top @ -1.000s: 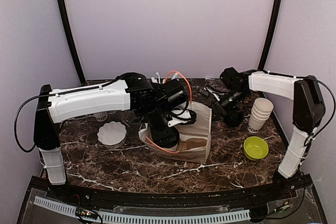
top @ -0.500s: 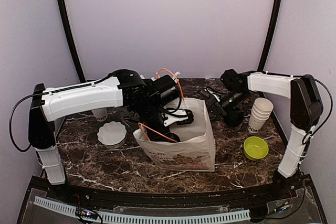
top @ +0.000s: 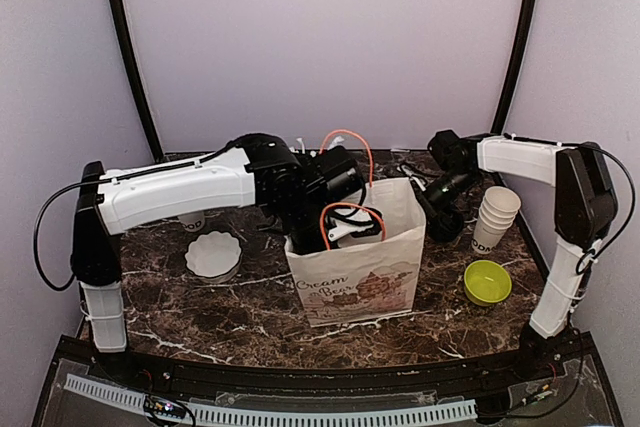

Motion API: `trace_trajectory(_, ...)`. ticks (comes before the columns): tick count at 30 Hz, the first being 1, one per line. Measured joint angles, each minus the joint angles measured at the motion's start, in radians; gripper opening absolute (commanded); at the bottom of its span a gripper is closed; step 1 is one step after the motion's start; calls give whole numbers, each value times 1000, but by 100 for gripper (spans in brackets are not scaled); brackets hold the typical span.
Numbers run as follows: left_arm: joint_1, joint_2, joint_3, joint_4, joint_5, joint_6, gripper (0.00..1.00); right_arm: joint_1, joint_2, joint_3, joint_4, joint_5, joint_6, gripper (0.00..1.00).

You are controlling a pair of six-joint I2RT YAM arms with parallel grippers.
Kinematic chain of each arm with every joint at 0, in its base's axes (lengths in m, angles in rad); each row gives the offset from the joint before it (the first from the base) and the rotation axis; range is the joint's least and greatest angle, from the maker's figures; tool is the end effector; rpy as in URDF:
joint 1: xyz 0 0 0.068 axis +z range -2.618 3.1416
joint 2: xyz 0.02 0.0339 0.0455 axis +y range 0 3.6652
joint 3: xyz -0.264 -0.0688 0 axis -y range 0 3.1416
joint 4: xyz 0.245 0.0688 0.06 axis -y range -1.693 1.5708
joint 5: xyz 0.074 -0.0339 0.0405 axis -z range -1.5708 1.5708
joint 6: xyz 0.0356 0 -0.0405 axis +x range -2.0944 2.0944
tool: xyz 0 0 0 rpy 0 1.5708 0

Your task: Pack the takeout coffee

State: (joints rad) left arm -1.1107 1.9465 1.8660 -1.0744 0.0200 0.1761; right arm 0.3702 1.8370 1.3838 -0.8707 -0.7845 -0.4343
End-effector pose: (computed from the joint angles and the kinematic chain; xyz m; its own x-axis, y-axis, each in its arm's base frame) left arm 0.1815 -0.3678 0.2989 -0.2423 0.8835 -0.4010 0.9567 0.2864 0.0528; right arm 0.3267 0.1538 0.2187 -0.6446 -0.5696 -0.5100 -0.7587 0.3943 0.5186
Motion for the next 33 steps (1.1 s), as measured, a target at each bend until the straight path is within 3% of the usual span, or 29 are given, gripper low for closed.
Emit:
trace_trajectory(10,-40,58,27,19,-94,34,30,-32,-25,-1,-17,0,-10,51)
trace_trajectory(19,-68,-52,-196,267,-137,77,28,-33,-63,-31,-17,-4,-10,51)
trace_trajectory(22,-68,-51,-201,296,-134,79,29,-33,-63,-31,-17,-5,-10,51)
trace_trajectory(25,-68,-38,-184,295,-134,78,34,-33,-64,-31,-18,-6,-10,51)
trace_trajectory(30,-72,-28,-161,275,-132,71,56,-33,-71,-30,-33,-18,-19,51)
trace_trajectory(33,-77,-13,-126,242,-121,63,64,-33,-82,-26,-55,-29,-26,51)
